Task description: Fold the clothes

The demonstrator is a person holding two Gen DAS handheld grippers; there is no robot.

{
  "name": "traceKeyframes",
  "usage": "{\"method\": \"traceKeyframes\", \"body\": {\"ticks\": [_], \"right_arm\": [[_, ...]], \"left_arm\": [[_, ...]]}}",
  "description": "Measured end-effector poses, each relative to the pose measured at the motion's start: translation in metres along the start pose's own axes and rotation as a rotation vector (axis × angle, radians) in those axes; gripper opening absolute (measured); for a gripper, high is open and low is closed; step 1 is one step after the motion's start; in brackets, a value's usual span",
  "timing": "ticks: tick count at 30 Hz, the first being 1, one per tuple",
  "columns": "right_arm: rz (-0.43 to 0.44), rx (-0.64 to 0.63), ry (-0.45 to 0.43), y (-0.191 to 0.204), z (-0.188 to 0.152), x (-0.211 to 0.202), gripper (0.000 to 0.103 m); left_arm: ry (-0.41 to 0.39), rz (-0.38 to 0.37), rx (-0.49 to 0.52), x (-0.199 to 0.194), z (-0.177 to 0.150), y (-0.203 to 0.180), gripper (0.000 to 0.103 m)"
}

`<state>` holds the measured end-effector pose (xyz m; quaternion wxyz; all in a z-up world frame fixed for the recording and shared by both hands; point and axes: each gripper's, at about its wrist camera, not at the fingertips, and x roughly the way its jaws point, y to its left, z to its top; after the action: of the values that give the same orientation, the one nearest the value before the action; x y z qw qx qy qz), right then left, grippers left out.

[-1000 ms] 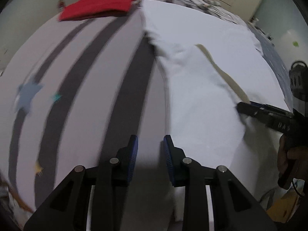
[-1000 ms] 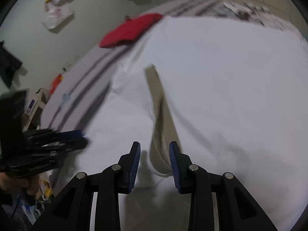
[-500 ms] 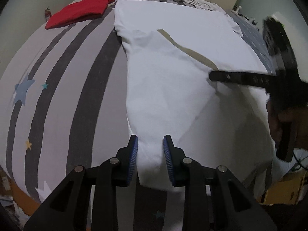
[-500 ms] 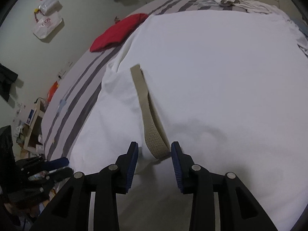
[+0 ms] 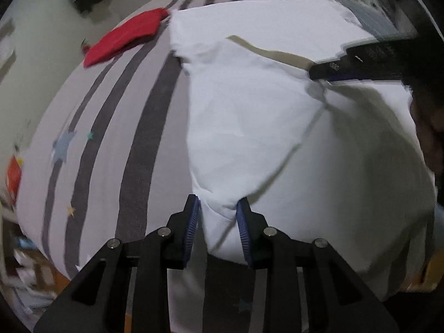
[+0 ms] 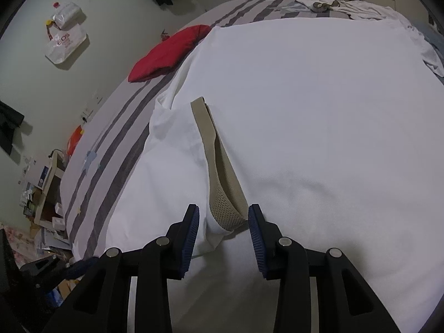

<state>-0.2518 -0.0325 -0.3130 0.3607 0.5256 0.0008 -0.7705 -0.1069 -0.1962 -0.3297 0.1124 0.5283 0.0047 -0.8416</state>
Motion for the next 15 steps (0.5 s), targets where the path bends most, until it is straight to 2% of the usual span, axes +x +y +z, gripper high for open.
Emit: {"method": "traceKeyframes", "body": {"ticks": [5,8,11,15], "right_arm": [[-0.006,-0.010,0.005,0.003,-0.003,0.000,0.034],[0.004,-0.013,0.017,0.006,-0.007,0.002,0.036],[-0.002,-0.043,0.035,0.016,-0.013,0.009,0.036],[-0.021,-0.054,0.041,0.019,-0.017,0.015,0.036]], "left_arm": [[-0.004,-0.010,-0.210,0.000,-0.012,0.049,0.025],[0.021,-0.036,-0.305,0.003,-0.025,0.077,0.034],[0.049,-0.090,-0.333,0.007,-0.029,0.085,0.034],[0.083,-0.124,-0.334,0.008,-0.038,0.089,0.034]]}}
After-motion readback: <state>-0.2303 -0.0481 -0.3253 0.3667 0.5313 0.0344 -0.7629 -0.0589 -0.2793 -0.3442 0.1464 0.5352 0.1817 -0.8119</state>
